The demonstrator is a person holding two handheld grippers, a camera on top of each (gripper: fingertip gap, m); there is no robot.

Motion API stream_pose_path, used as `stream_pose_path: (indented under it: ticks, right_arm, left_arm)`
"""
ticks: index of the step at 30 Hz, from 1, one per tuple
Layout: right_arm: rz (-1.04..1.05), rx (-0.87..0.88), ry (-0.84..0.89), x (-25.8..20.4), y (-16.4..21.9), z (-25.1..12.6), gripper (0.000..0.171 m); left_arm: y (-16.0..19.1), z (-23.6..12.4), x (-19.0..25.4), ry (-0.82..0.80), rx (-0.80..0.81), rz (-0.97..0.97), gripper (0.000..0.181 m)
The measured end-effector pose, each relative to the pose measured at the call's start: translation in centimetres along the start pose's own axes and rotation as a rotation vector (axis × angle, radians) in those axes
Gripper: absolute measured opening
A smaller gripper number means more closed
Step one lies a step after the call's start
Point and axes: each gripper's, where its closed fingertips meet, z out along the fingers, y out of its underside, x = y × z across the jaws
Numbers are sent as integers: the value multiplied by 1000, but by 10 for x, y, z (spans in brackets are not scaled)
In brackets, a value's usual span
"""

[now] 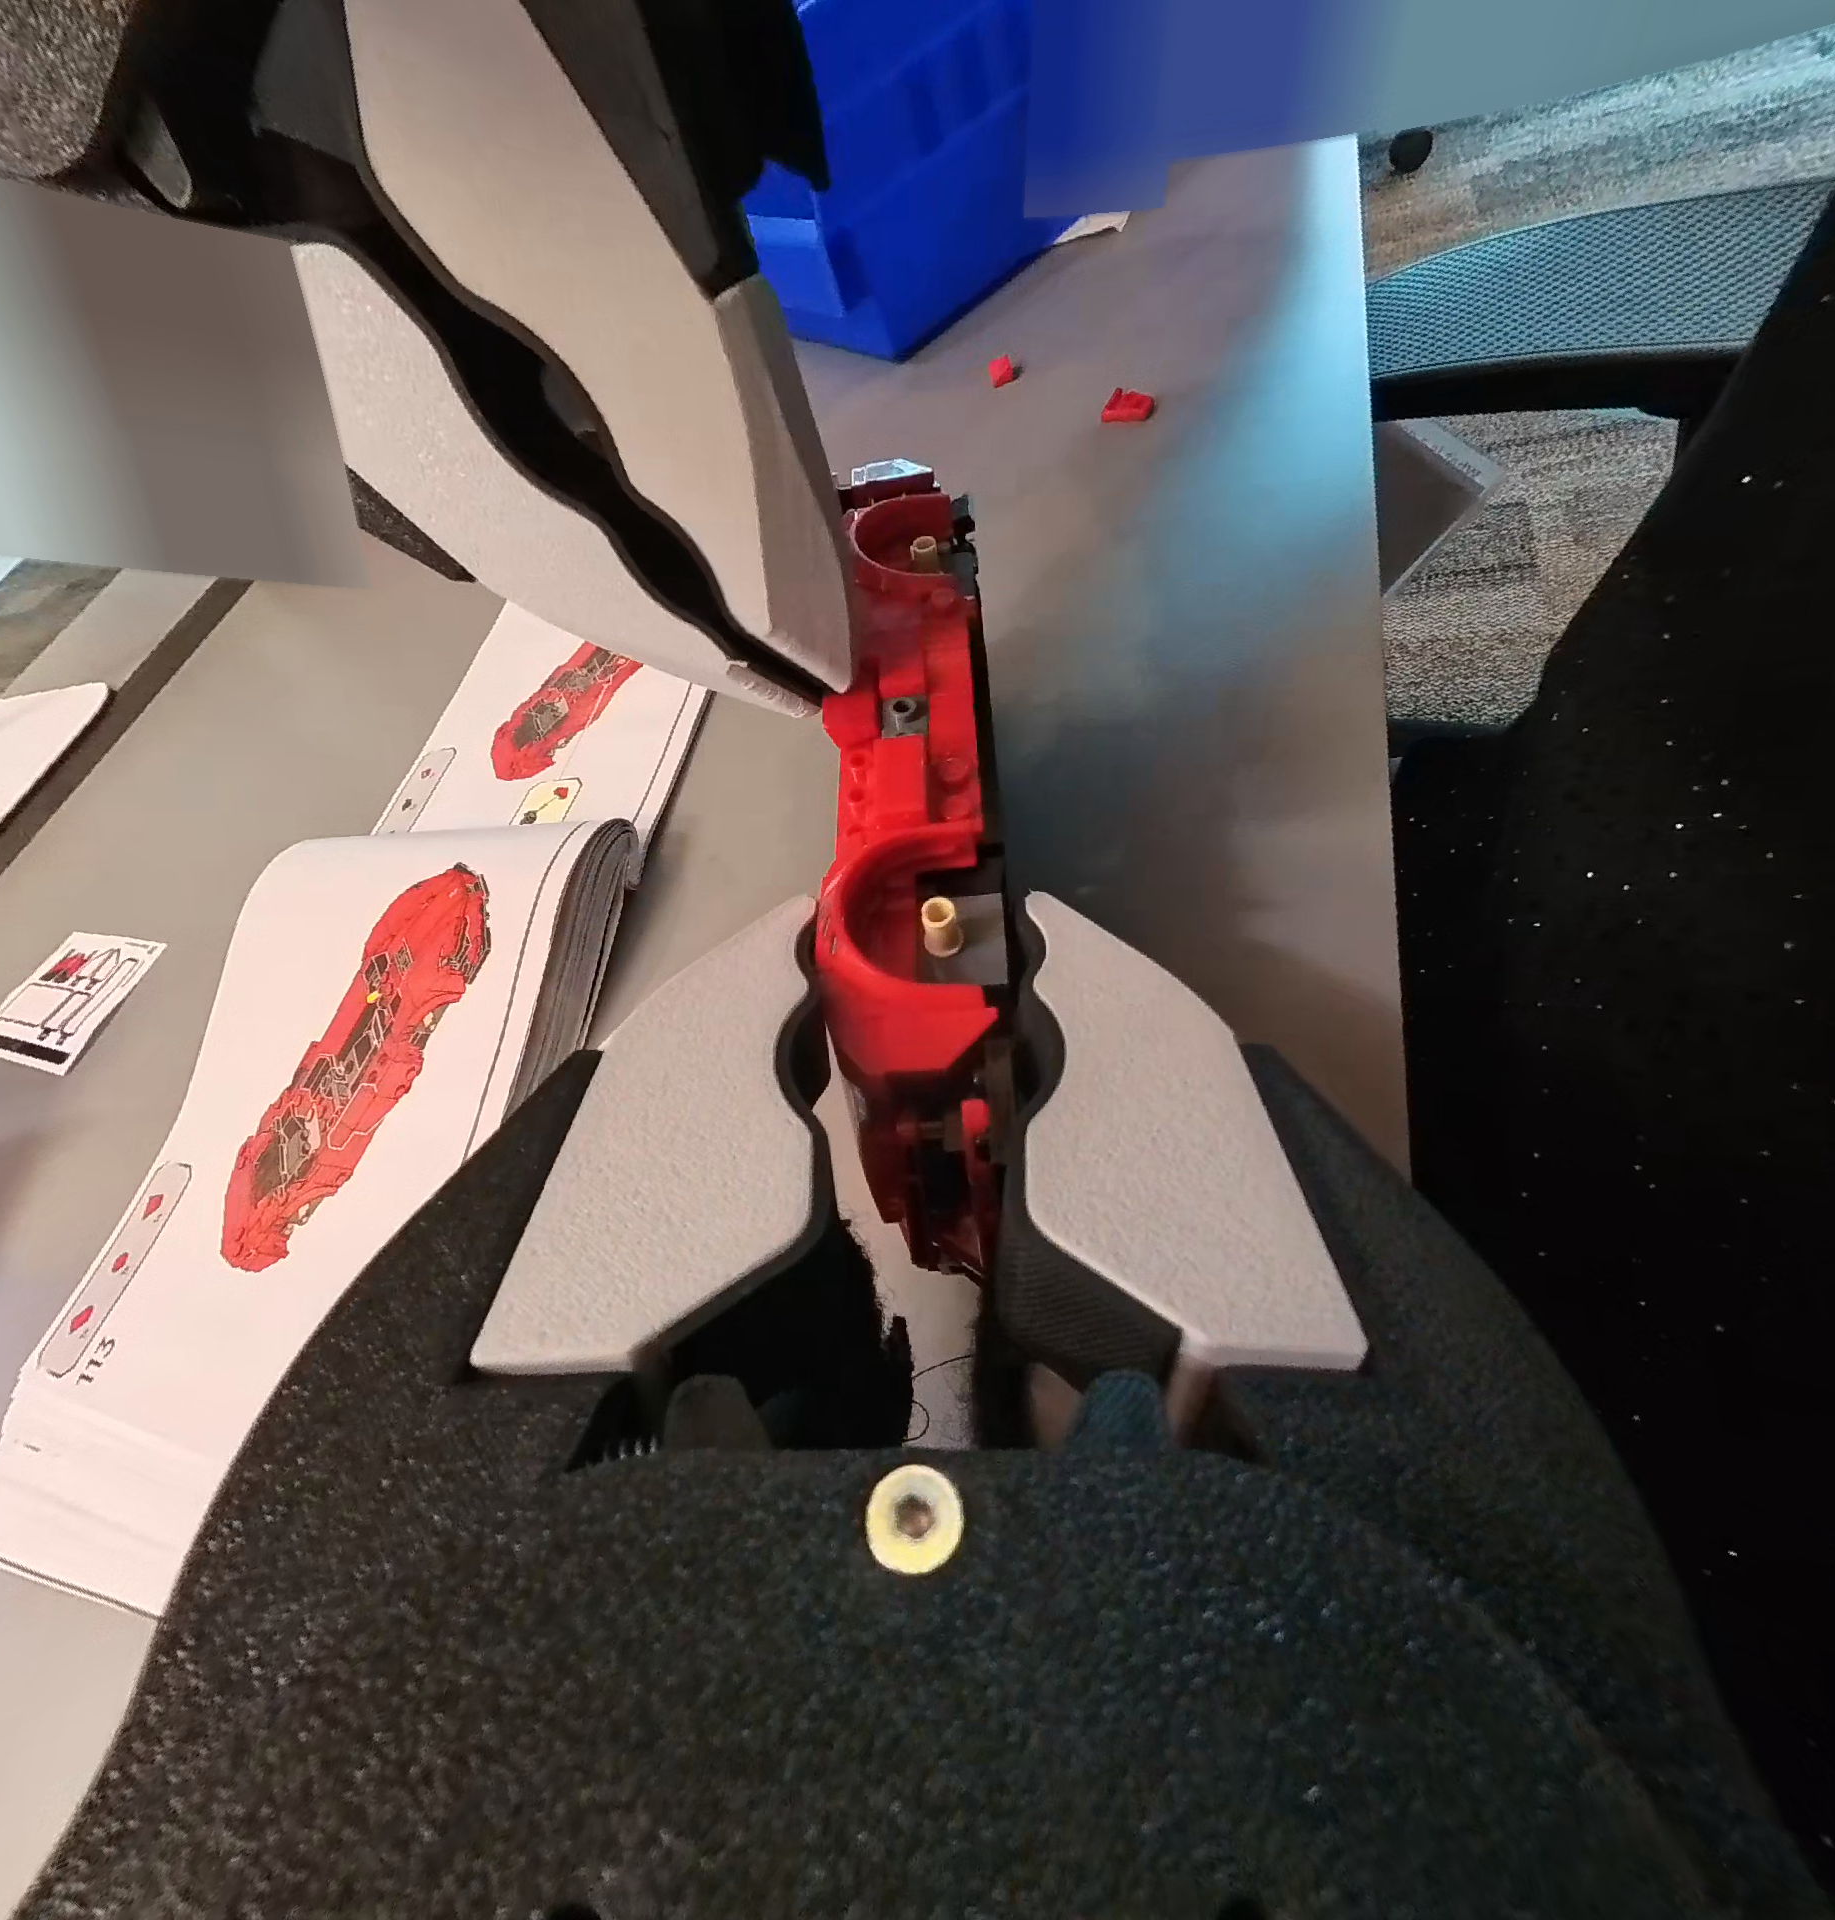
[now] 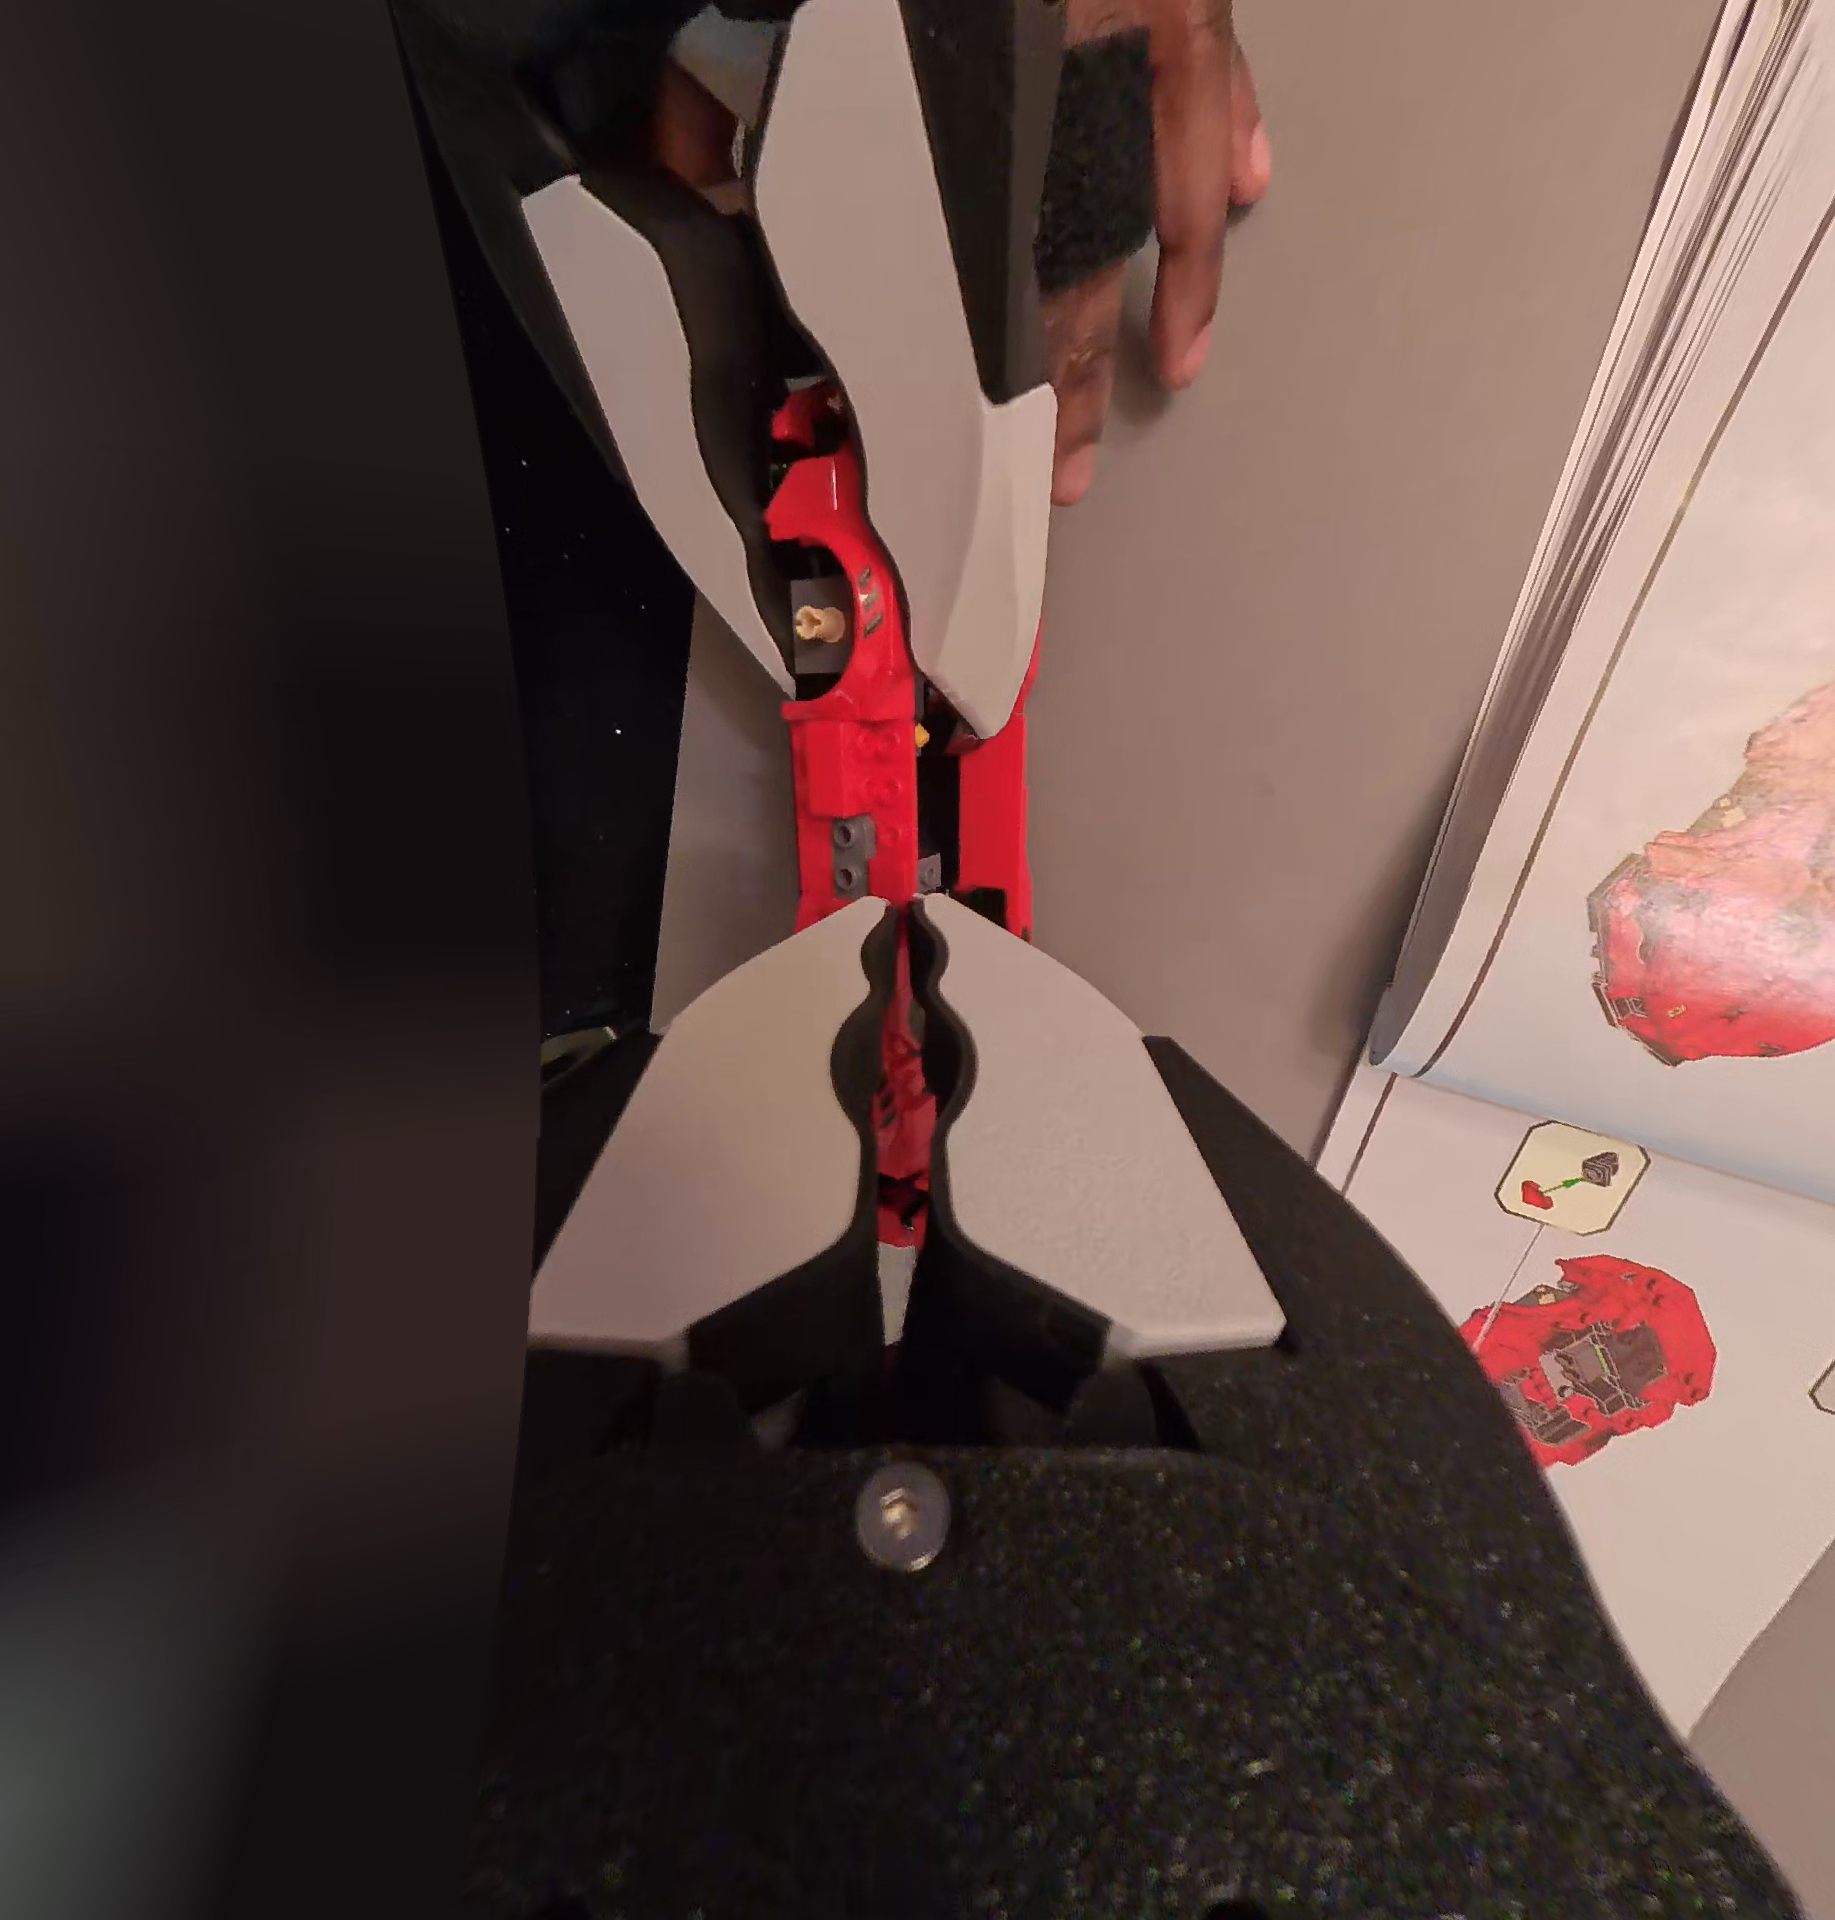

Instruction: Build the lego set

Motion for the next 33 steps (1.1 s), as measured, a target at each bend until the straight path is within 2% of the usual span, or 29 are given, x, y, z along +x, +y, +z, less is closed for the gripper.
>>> stream_pose_path:
  ticks: [10,33]
  right_arm:
    - [45,77,-15,2,-6,-4,0]
    - [73,-38,107,1,-6,3,1]
  left_arm:
    - [0,0,-1,-5,-5,3,32]
    - [-1,2,0,-11,-6,-6,32]
